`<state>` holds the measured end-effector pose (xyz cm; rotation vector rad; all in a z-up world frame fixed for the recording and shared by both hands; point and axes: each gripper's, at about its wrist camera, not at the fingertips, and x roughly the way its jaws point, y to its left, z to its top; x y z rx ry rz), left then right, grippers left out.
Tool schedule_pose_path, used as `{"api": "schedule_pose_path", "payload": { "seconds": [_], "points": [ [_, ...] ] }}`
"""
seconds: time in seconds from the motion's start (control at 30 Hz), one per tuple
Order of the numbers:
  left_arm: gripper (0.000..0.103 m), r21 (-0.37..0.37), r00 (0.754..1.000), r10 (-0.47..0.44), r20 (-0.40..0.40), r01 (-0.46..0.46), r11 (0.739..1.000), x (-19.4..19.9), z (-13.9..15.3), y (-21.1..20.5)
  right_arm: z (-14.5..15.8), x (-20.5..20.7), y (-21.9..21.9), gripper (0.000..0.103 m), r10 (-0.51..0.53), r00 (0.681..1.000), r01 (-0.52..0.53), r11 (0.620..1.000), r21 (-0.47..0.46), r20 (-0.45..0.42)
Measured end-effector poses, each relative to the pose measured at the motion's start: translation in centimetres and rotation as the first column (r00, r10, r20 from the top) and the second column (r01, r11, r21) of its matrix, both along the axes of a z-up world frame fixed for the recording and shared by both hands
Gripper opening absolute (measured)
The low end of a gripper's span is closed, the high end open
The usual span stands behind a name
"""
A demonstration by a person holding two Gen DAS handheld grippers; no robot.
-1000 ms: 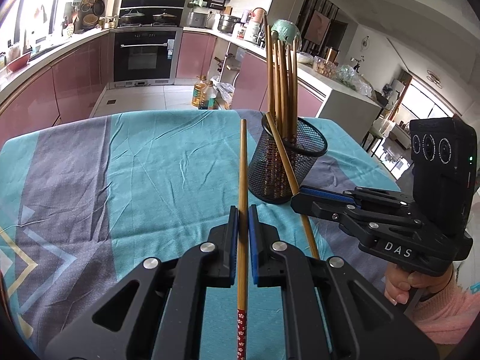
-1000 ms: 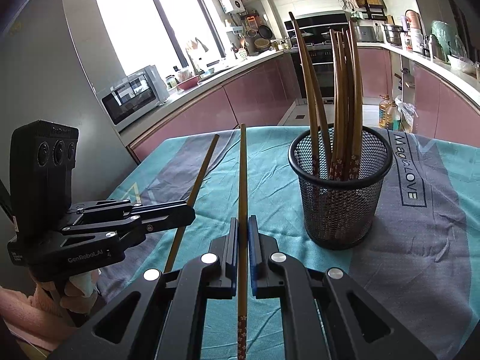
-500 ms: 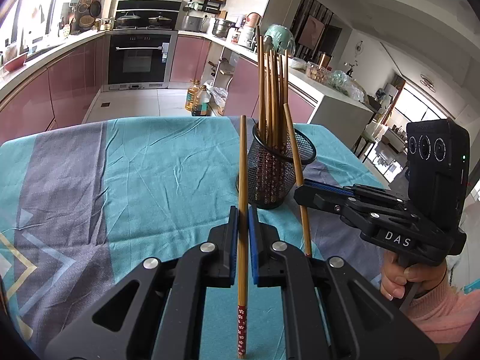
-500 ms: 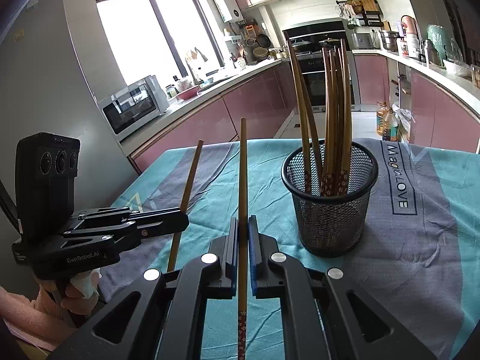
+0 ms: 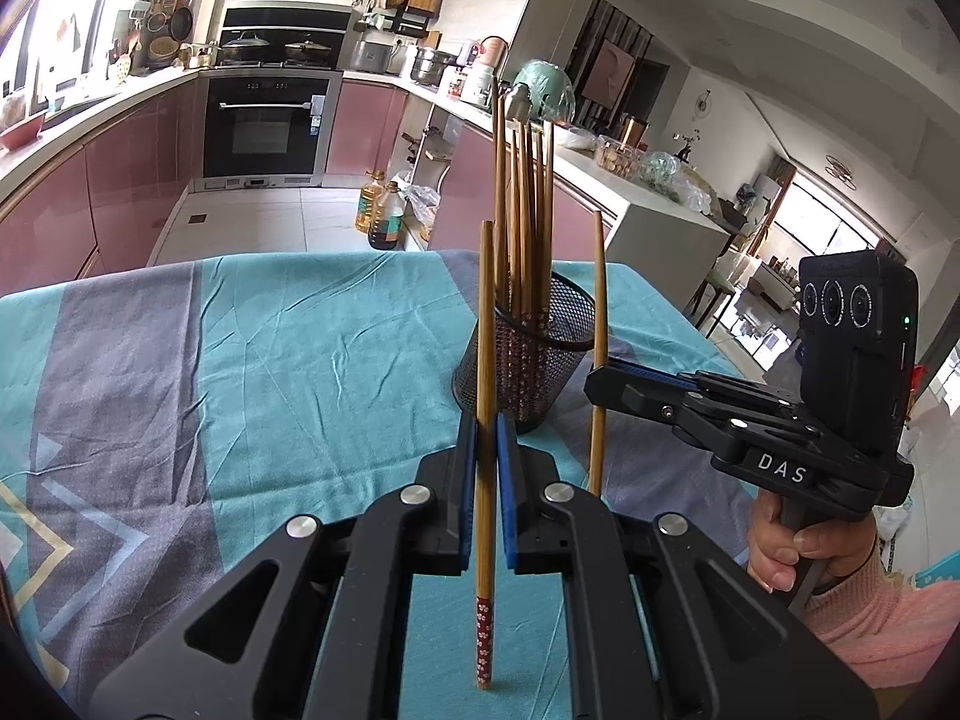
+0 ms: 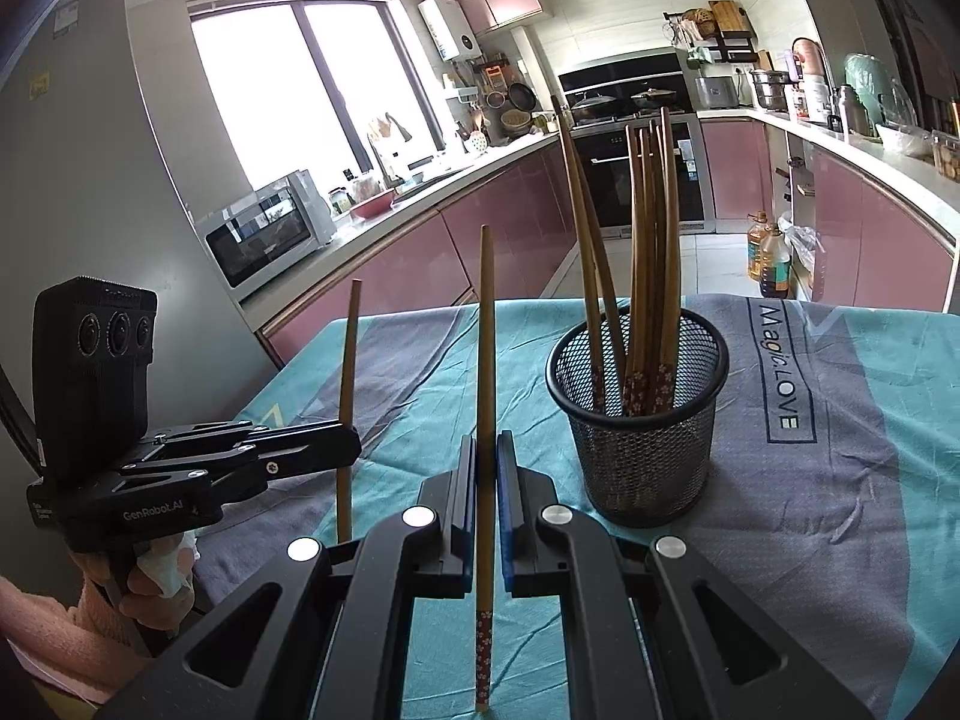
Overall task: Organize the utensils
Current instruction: 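Lift both held chopsticks upright toward the mesh holder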
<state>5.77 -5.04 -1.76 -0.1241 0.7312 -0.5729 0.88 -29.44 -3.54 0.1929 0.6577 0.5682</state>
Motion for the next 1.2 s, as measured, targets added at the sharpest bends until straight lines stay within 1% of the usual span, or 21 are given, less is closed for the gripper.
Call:
{"api": "schedule_pose_path", "payload": {
  "seconds": [0.3,0.73,1.2],
  "points": [
    [0.007,-0.012,1.0,-0.011,0.006,0.011,1.0,0.0,0.5,-0.2,0.5,-0.2,-0.6,0.005,-0.013,1.0,0.013,1.0,0.007,0.017],
    [0.007,-0.025,0.999,-0.018,0.034,0.019,0.999,0.3,1.3,-0.3,2.2,0.1,-1.7,0.006,-0.037,0.998,0.037,0.999,0.013,0.06],
    [0.007,-0.032,0.998,-0.021,0.058,0.022,0.999,0.7,2.0,-0.6,2.9,0.2,-2.3,0.005,-0.05,0.995,0.05,0.999,0.008,0.086]
  ]
}}
